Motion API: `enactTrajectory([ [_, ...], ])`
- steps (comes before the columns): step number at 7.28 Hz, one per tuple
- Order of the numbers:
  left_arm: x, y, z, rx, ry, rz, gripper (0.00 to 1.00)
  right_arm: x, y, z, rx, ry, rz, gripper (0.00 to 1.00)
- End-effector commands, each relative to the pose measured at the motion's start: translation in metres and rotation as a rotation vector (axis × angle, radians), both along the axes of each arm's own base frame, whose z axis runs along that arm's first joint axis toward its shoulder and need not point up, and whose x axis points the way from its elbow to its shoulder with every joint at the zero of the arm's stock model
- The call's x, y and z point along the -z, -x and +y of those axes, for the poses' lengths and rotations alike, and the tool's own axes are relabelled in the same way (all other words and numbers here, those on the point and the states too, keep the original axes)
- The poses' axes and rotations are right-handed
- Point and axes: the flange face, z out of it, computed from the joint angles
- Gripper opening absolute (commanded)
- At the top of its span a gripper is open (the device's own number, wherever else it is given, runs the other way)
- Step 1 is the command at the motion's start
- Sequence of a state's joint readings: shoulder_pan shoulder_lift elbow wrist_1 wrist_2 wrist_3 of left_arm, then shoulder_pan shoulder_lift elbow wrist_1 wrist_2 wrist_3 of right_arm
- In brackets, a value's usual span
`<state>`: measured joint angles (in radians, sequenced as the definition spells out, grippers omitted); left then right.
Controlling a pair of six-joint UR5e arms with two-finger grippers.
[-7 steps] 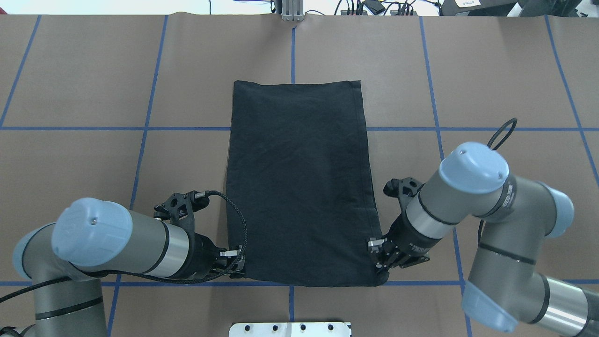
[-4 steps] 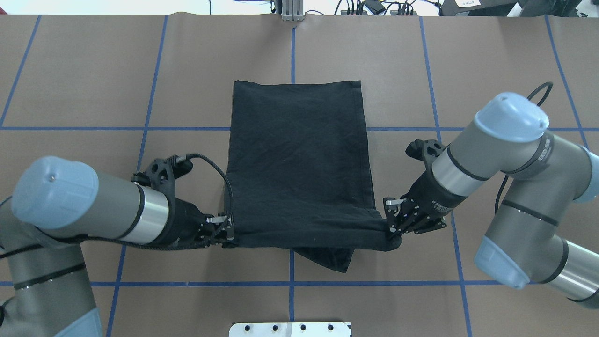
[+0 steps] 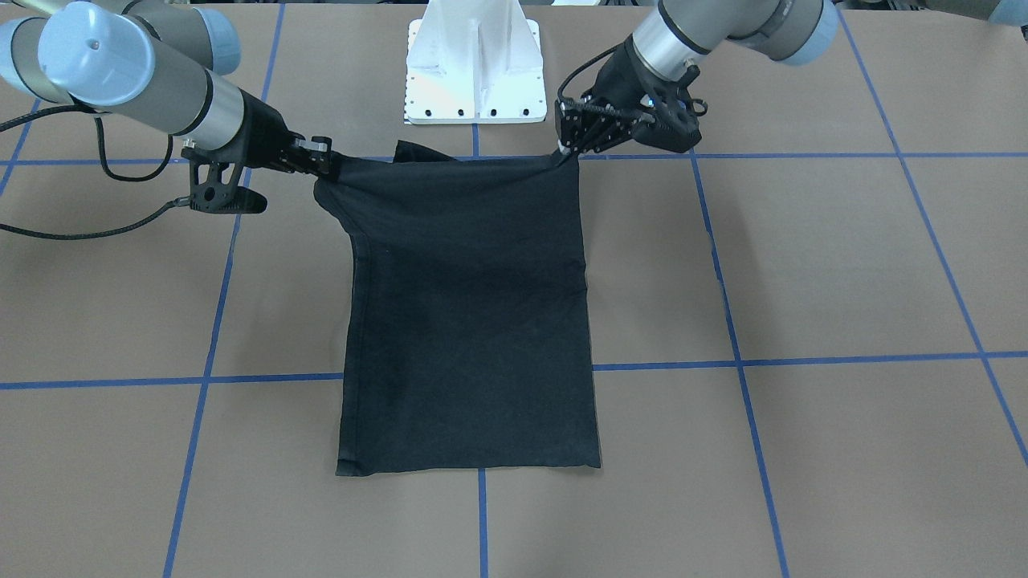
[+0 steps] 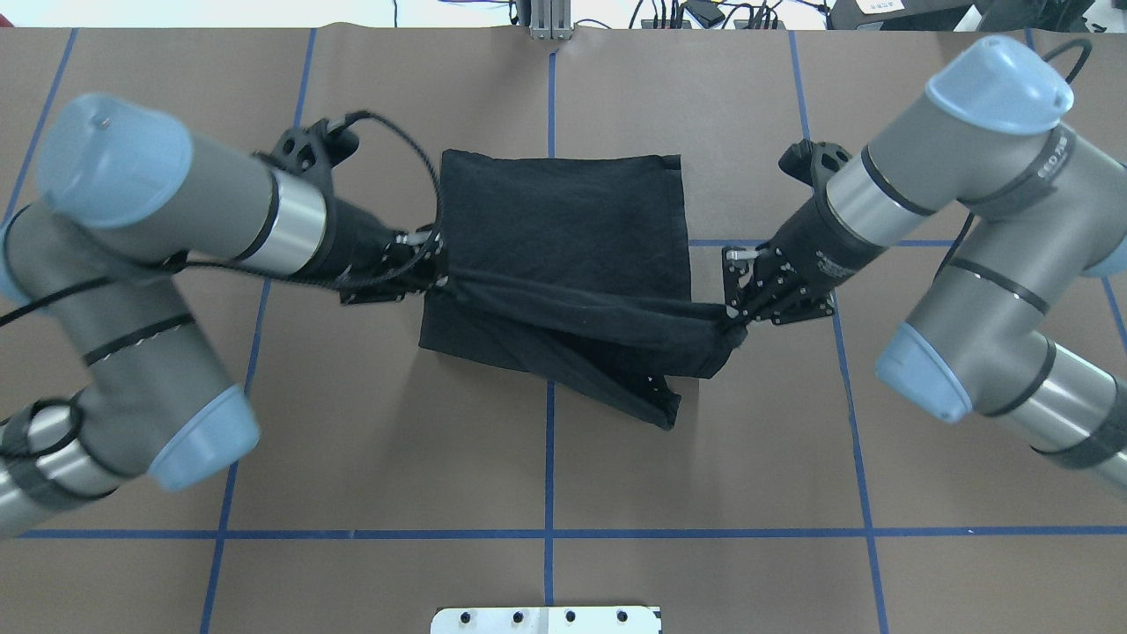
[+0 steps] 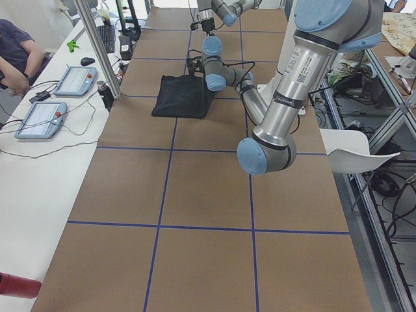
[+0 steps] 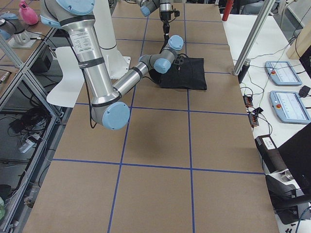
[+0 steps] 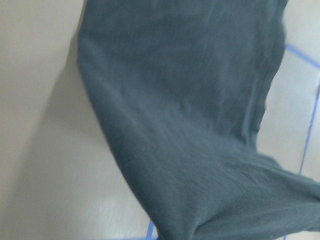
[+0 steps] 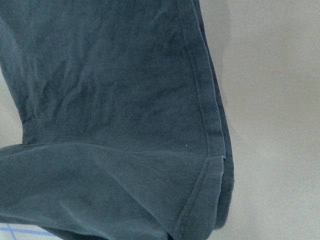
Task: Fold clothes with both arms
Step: 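Lift the near corners and fold them over toward the far end with both grippers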
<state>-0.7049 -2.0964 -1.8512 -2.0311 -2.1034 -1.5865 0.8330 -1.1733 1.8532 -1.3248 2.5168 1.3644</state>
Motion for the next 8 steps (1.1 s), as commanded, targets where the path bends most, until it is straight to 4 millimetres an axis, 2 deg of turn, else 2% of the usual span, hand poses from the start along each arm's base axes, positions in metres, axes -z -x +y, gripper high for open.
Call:
enactTrajectory([
  [1,0.003,-0.013,-0.08,0.052,-0.02,-0.057,0.0,0.026,-0.002,-0.06,-0.073,-0.006,0.001,0.0],
  [3,-0.016,0.008,-0.125,0.096,-0.043,-0.111,0.0,0.036,0.007,-0.145,-0.126,0.011,0.041,0.0],
  [4,-0.011,0.009,-0.15,0.116,-0.041,-0.126,0.0,0.027,0.011,-0.17,-0.124,0.005,0.062,0.0],
  [5,-0.011,-0.004,-0.171,0.12,-0.028,-0.138,0.0,0.019,0.014,-0.184,-0.127,0.006,0.08,0.0],
  [6,-0.028,-0.017,-0.187,0.123,-0.035,-0.129,0.0,0.018,0.022,-0.198,-0.139,0.01,0.103,0.0],
  [7,-0.061,-0.029,-0.201,0.124,-0.042,-0.123,0.0,0.014,0.03,-0.209,-0.14,0.01,0.124,0.0],
  [8,-0.076,-0.033,-0.207,0.126,-0.043,-0.125,0.0,0.007,0.037,-0.215,-0.133,0.011,0.14,0.0],
])
